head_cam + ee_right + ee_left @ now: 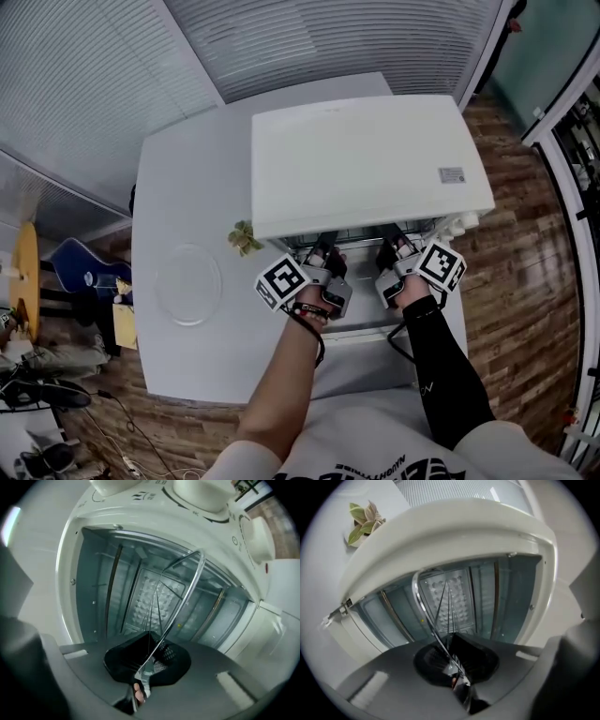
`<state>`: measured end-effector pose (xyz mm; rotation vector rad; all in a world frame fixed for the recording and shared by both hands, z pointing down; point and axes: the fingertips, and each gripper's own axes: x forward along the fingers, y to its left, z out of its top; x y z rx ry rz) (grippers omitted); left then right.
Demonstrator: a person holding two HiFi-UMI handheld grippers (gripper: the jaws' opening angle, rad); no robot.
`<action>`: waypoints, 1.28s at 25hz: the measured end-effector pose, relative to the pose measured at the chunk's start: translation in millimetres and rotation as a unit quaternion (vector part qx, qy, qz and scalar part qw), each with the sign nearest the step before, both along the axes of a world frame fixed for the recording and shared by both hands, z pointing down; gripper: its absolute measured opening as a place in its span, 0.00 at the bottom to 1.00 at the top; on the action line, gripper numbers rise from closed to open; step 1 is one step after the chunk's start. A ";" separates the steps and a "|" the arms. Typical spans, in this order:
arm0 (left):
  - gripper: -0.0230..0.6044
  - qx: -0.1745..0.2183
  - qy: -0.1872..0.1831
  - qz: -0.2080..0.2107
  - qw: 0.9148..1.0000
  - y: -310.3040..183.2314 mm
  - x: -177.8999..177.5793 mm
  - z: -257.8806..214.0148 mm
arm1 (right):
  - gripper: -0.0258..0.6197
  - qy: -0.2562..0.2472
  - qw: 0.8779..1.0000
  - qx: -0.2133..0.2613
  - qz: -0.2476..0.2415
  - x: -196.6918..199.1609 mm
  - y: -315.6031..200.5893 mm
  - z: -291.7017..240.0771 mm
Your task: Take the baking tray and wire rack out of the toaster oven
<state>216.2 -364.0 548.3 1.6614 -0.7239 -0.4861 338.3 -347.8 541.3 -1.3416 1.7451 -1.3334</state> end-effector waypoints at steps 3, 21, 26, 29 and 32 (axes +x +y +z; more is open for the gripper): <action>0.13 0.001 -0.008 0.005 1.000 10.3 1.0 -0.6 | 0.04 0.002 1.000 0.007 -0.003 -0.1 9.4 -1.6; 0.13 -0.009 -0.015 0.017 1.000 52.8 -4.5 0.1 | 0.04 0.004 1.000 -0.004 -0.014 -6.3 51.3 -0.6; 0.13 -0.009 -0.017 0.020 1.000 70.4 -2.7 0.5 | 0.04 0.003 1.000 -0.003 -0.013 -4.5 68.2 -0.2; 0.13 -0.011 -0.016 0.022 1.000 70.9 -3.4 2.3 | 0.04 0.007 1.000 -0.008 -0.015 -5.1 67.8 1.2; 0.13 -0.008 -0.015 0.022 1.000 78.4 -5.0 2.2 | 0.04 0.011 1.000 -0.009 -0.017 -6.6 75.3 1.4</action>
